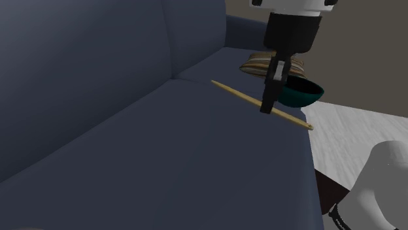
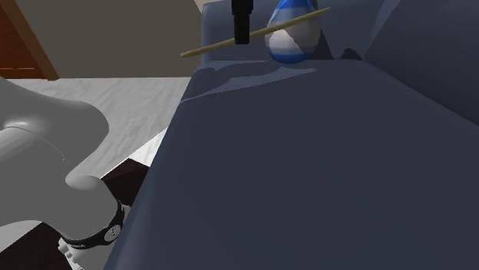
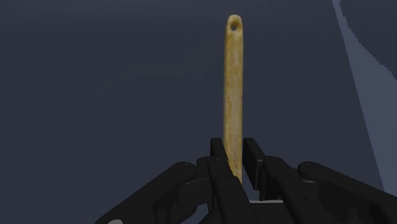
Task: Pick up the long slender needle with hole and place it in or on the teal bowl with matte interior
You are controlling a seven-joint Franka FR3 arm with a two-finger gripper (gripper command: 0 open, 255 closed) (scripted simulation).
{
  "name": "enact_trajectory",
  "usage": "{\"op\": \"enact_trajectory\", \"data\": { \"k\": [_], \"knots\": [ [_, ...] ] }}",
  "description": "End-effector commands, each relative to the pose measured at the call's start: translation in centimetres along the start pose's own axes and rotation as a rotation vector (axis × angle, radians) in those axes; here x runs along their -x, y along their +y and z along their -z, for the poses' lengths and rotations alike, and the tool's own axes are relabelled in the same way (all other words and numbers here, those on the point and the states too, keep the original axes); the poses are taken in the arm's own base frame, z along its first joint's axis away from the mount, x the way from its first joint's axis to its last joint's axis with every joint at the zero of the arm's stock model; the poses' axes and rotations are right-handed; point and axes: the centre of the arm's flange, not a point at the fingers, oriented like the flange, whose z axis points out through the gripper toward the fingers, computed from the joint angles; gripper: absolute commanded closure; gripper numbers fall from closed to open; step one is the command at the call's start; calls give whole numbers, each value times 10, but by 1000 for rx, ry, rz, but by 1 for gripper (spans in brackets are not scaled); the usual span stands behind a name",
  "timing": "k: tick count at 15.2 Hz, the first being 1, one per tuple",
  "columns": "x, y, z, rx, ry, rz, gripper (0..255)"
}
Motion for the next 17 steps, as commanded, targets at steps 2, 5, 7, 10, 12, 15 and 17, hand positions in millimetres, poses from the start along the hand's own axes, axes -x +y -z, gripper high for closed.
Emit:
{"op": "enact_trajectory", "data": {
  "k": [2,5,7,10,12,15,17],
  "knots": [
    [0,0,12,0,0,0,255],
    [12,37,13,0,0,0,255],
    [20,63,13,0,0,0,255],
    [32,100,14,0,0,0,255],
    [40,125,14,0,0,0,255],
    [52,163,15,0,0,0,255],
    [60,188,16,0,0,0,255]
  ]
}}
